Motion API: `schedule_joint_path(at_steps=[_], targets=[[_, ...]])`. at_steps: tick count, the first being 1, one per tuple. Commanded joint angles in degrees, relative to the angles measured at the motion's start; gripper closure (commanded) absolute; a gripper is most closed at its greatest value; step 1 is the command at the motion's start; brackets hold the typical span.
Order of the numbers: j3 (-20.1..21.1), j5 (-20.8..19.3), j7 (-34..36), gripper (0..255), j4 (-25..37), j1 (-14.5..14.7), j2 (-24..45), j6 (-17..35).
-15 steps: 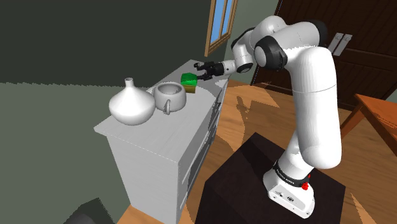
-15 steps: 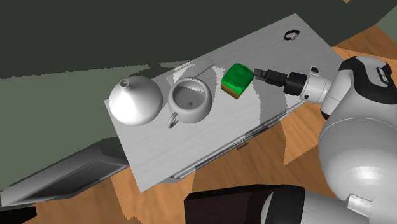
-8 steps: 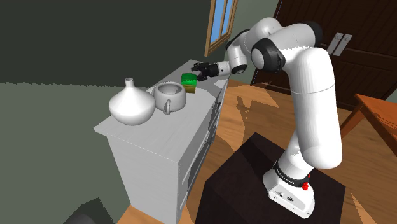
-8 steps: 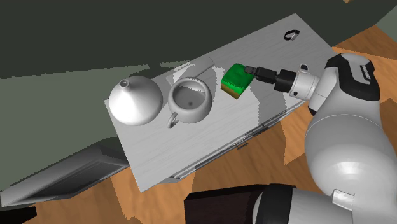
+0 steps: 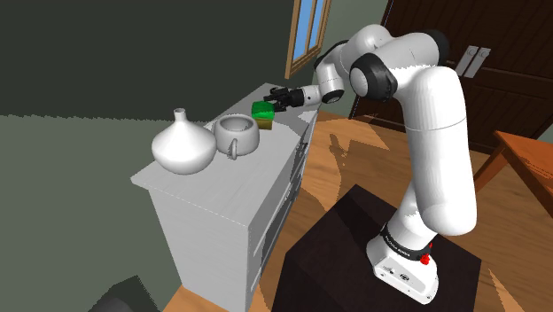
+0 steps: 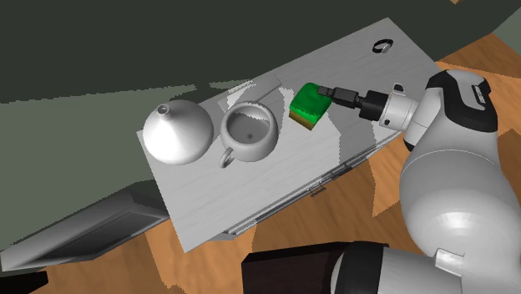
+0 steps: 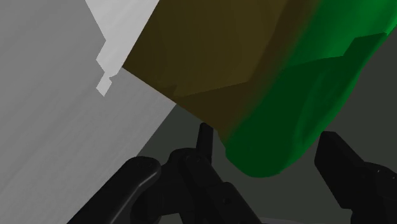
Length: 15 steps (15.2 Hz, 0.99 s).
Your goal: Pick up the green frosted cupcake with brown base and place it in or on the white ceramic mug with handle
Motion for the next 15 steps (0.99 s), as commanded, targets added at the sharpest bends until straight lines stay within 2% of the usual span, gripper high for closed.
schedule_joint_path(at_steps=[1,8,15], targets=[[0.0,-0.1,0.0,255,-0.1,0.0,0.1,0.0],[0.0,0.0,0.0,255,0.0,0.0,0.1,0.0],[-1.7,-2.2,3.2,255,0.4,1.6,-3.7,1.3]])
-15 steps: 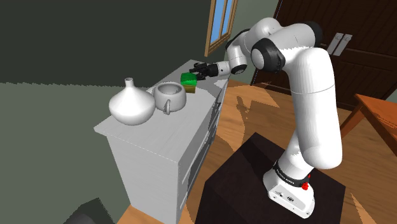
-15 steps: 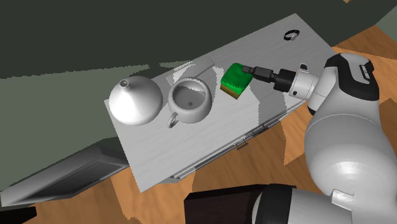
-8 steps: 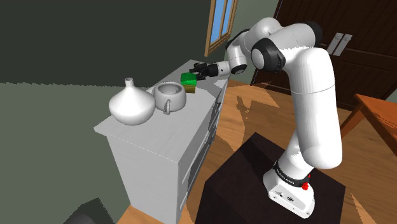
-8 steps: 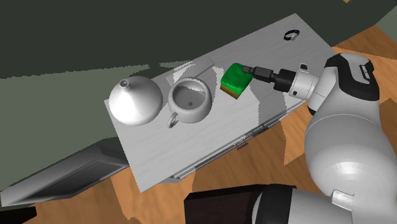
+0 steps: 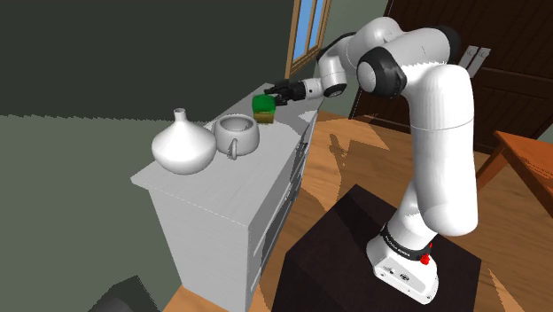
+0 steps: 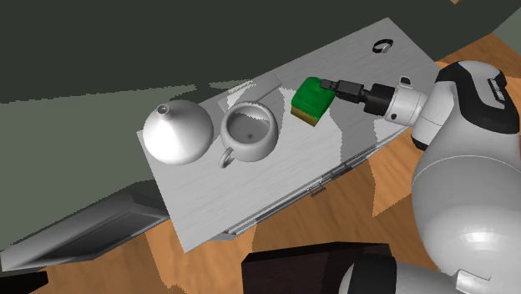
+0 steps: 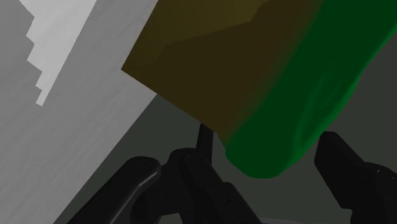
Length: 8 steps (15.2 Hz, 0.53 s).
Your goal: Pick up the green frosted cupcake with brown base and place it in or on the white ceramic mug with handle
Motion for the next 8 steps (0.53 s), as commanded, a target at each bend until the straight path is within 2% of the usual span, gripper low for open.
schedule_joint_path(at_steps=[1,8], targets=[[-0.4,-0.5,1.0,255,0.3,0.4,-0.9,0.3],[-1.9,-2.6,4.4,255,1.3,1.9,-4.4,1.6]])
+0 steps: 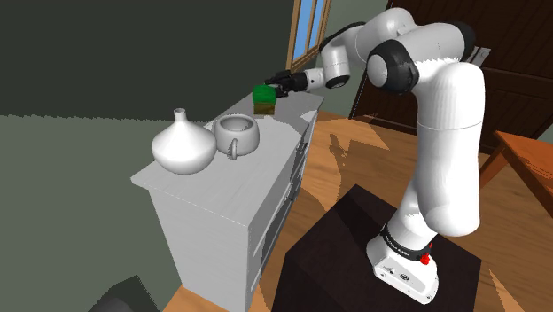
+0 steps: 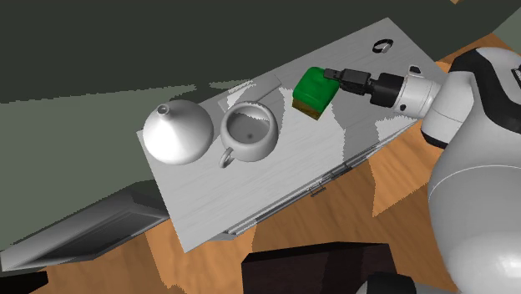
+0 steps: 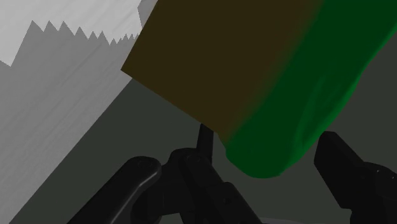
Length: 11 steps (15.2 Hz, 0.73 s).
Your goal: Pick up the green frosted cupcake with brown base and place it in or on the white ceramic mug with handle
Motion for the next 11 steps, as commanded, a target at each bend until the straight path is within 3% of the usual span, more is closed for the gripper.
schedule_joint_path(at_steps=[1,11], targets=[[-0.4,-0.6,1.2,255,0.6,0.2,-0.8,0.2],[-2.1,-3.5,6.4,255,2.9,2.1,-5.2,1.9]])
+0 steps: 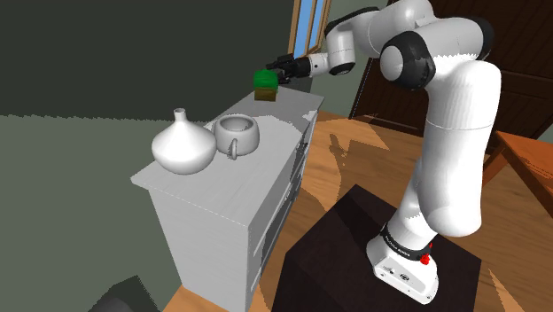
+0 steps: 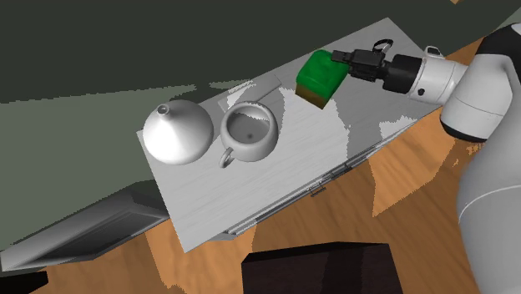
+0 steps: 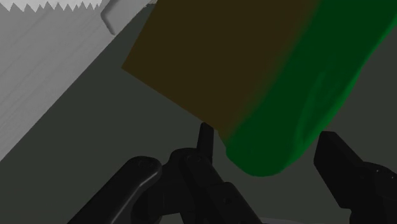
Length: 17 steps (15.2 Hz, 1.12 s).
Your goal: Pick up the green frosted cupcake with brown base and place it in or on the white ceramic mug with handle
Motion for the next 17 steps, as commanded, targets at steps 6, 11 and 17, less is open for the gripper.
schedule_joint_path(at_steps=[6,11,17], targets=[[-0.8,-1.7,3.9,255,2.3,1.1,-2.5,1.1],[-0.7,-6.1,3.5,255,-5.0,9.4,-12.7,11.3],[5.5,-10.3,4.0,255,-14.0,16.2,-26.6,27.7]])
